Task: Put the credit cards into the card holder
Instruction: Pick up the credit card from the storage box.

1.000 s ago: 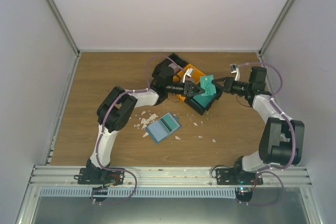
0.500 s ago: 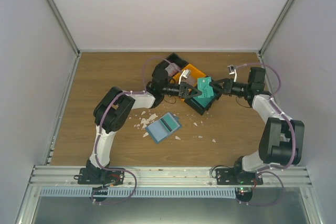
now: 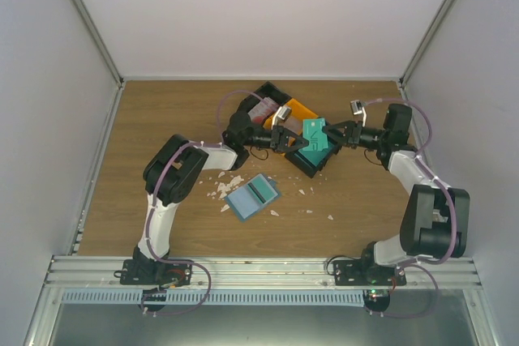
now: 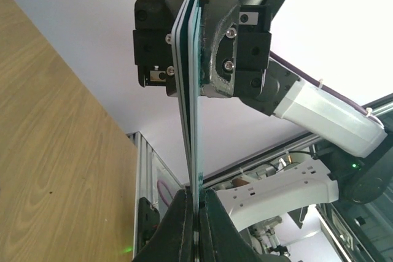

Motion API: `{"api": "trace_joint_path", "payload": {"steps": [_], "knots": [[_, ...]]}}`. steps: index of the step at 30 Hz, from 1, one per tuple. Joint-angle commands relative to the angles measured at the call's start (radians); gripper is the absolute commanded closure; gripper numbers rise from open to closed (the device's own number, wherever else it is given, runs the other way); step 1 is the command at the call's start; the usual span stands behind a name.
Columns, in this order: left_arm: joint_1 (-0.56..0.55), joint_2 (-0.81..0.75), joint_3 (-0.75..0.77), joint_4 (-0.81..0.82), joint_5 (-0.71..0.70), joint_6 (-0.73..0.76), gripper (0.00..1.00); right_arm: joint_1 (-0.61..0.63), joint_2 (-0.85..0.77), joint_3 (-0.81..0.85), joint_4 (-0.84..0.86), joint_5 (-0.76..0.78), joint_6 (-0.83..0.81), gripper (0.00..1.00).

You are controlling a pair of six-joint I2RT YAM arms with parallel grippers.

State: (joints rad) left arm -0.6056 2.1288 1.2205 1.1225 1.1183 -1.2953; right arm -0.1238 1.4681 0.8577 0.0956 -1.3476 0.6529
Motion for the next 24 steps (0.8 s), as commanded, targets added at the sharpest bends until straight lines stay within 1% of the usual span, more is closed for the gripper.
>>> {"api": "trace_joint_path", "payload": {"steps": [1, 5, 8, 11, 13, 16, 18, 21, 24], "knots": [[0.059, -0.081, -0.031, 0.189, 0.046, -0.036, 1.0, -0.043, -0.037, -0.017, 0.156, 0.025, 0.113, 0.99], [0.059, -0.094, -0.043, 0.287, 0.042, -0.071, 1.0, -0.043, -0.056, -0.034, 0.252, 0.004, 0.228, 1.0], [0.06, -0.107, -0.048, 0.33, 0.041, -0.082, 1.0, -0.041, -0.075, -0.038, 0.282, 0.002, 0.268, 0.99], [0.059, -0.128, -0.056, 0.323, 0.042, -0.058, 1.0, -0.041, -0.091, -0.034, 0.281, 0.005, 0.279, 0.99], [0.059, -0.143, -0.059, 0.289, 0.042, -0.031, 1.0, -0.041, -0.093, -0.023, 0.253, 0.015, 0.258, 0.99], [0.061, -0.173, -0.072, 0.189, 0.035, 0.049, 1.0, -0.042, -0.086, 0.034, 0.065, 0.083, 0.11, 1.0], [0.061, -0.202, -0.091, 0.087, 0.015, 0.123, 1.0, -0.041, -0.075, 0.087, -0.116, 0.163, -0.018, 1.0], [0.063, -0.26, -0.114, -0.15, -0.046, 0.29, 1.0, -0.026, -0.049, 0.148, -0.283, 0.297, -0.178, 1.0], [0.066, -0.321, -0.13, -0.381, -0.133, 0.432, 1.0, 0.014, -0.019, 0.187, -0.375, 0.425, -0.281, 1.0]]}}
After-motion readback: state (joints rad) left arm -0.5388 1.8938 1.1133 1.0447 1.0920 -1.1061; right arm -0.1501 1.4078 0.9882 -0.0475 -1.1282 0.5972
